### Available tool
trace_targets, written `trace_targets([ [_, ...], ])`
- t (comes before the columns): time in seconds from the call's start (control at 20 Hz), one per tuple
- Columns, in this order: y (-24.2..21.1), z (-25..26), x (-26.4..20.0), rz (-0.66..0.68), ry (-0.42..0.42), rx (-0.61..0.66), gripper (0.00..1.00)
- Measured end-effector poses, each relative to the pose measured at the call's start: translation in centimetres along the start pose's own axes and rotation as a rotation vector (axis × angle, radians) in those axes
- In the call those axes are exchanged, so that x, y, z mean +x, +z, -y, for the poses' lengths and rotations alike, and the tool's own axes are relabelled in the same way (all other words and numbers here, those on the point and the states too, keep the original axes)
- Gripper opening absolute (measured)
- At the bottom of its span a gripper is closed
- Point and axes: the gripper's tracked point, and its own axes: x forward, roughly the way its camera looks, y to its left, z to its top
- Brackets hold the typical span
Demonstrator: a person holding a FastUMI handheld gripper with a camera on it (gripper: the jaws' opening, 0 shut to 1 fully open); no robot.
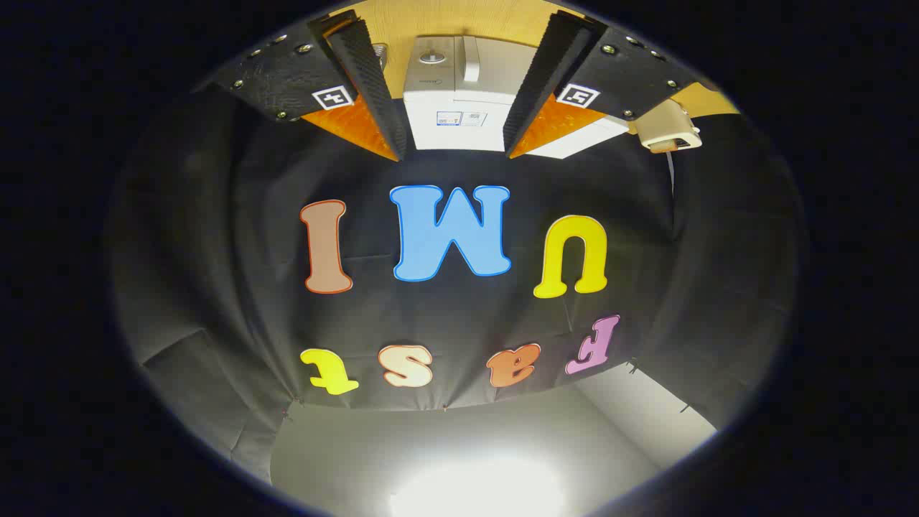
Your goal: Open the microwave, put the food inside, and close the microwave door.
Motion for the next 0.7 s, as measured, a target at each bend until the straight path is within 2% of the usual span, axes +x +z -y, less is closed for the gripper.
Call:
trace_targets([
  [0.2,0.5,-0.8,-0.6,0.015,0.028,0.004,0.87],
  [0.7,0.9,-1.4,-1.0,0.034,0.03,-0.004,0.87],
])
